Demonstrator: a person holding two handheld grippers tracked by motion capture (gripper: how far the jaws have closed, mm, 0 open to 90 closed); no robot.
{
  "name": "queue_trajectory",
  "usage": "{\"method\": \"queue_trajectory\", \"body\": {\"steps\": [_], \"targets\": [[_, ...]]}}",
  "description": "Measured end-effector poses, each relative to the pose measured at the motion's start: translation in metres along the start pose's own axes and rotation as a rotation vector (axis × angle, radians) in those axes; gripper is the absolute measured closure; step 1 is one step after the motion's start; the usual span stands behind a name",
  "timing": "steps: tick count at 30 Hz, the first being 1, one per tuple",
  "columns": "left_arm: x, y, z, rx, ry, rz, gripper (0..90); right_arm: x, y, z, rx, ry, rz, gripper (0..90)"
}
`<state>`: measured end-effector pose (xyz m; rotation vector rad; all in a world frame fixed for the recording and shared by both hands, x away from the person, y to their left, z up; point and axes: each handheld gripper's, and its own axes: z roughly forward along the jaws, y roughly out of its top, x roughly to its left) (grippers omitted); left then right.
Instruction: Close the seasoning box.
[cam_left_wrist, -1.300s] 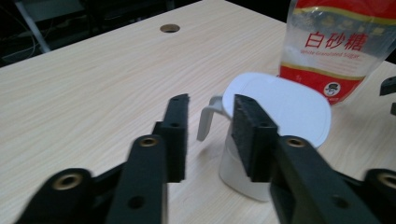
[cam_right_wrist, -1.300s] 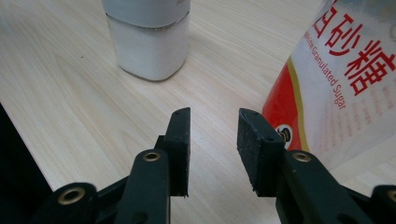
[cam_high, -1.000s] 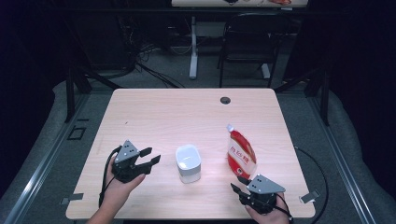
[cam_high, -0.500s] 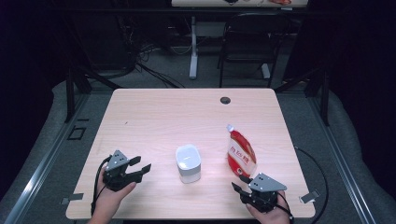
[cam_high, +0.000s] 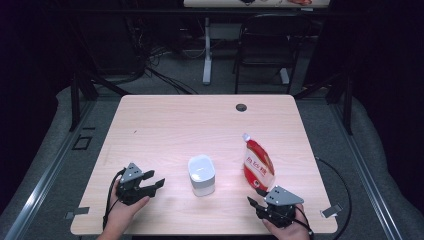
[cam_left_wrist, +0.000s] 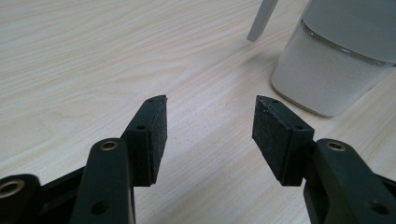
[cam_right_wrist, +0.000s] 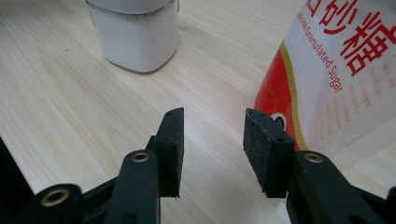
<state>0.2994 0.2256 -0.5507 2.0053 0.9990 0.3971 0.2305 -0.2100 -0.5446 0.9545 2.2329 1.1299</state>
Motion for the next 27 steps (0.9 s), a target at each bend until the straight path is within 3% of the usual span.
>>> {"method": "queue_trajectory", "body": {"steps": [13,27], "targets": [[0.0022,-0.0055,0.0020,0.011,0.011,-0.010,45.3,0.0004,-0.0005,0.0039,0.011,-0.003,-0.002,55.9],[-0.0044,-0.0044,0.0072,0.029,-0.002,0.023,44.4,0.0003,-0.0012,0.0064,0.022,-0.001,-0.001,55.2]]}}
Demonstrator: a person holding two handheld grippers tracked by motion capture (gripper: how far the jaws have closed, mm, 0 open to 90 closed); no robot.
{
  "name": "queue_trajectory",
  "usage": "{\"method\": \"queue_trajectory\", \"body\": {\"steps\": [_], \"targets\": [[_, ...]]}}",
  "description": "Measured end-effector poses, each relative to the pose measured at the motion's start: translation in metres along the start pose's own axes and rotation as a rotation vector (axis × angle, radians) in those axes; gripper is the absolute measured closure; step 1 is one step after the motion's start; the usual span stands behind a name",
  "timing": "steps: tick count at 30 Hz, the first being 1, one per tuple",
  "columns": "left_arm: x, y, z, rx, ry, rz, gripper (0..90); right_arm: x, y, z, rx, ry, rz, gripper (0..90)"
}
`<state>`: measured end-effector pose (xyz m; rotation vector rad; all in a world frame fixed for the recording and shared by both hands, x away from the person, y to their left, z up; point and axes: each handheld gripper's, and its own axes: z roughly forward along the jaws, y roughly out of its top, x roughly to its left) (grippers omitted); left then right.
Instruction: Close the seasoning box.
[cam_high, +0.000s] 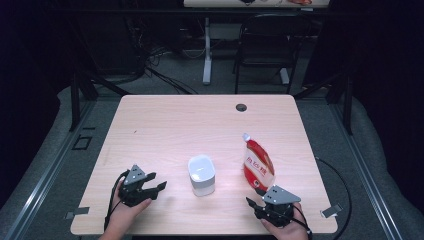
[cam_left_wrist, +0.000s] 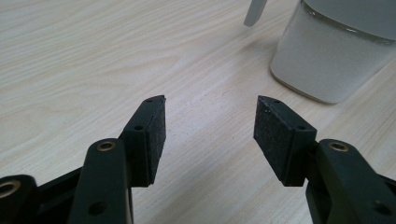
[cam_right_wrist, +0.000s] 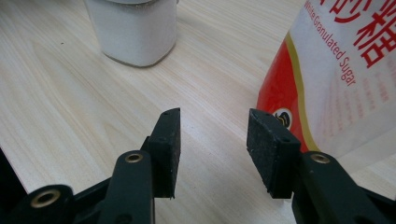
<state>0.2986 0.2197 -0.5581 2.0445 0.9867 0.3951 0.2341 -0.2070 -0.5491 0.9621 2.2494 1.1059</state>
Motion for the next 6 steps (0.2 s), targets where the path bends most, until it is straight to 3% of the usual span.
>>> {"method": "queue_trajectory", "body": {"steps": [6], "targets": [[0.0009,0.0004,0.0009,0.000,0.001,-0.002,44.2,0.0003,-0.0002,-0.0022,-0.009,-0.001,0.003,55.1]]}}
